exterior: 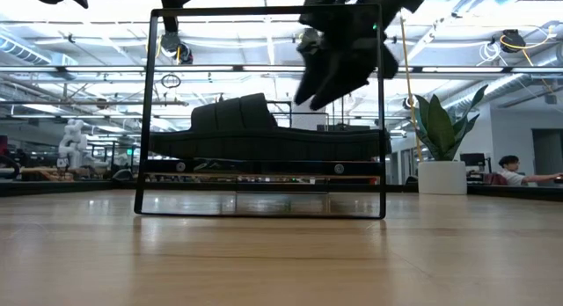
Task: Pick and place slides into the shelf
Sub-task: Return to Home Position
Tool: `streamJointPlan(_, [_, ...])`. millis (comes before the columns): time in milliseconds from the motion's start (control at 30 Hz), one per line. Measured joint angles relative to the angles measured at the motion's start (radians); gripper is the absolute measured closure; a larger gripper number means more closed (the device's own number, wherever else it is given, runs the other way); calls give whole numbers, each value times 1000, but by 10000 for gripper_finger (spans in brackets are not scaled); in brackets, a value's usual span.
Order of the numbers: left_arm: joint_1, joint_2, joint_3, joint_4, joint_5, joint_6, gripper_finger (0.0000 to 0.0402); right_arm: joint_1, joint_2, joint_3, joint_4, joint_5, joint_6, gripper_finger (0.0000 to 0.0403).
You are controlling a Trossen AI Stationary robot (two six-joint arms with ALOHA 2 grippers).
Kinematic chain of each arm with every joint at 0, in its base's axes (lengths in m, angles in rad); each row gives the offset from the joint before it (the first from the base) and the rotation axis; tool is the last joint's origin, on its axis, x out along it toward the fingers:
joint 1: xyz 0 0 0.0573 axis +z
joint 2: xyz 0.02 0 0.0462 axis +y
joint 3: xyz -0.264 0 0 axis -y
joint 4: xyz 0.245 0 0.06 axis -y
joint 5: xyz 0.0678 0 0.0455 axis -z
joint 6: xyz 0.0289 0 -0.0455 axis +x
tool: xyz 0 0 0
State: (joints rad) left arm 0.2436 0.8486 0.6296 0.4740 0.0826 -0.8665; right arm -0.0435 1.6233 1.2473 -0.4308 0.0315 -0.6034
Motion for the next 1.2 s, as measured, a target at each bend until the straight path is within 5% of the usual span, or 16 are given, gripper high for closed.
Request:
streamJointPlan(233, [-23, 0, 0, -69, 40, -11, 144, 0, -111, 0, -175, 46, 296, 215])
streamJointPlan(600, [-30, 0, 0, -152, 3, -48, 144, 0, -222, 0, -190, 47, 491, 393])
streamJointPlan(733, [2, -38, 0, -174, 65, -16, 144, 0, -261, 0, -173, 157, 541, 389])
streamJointPlan(967, [149, -355, 0, -455, 91, 118, 187, -1, -397, 0, -358, 440, 637, 401])
streamJointPlan(1200, [202, -730, 1, -820, 146, 127, 302, 51, -673, -41, -384, 419, 823, 402])
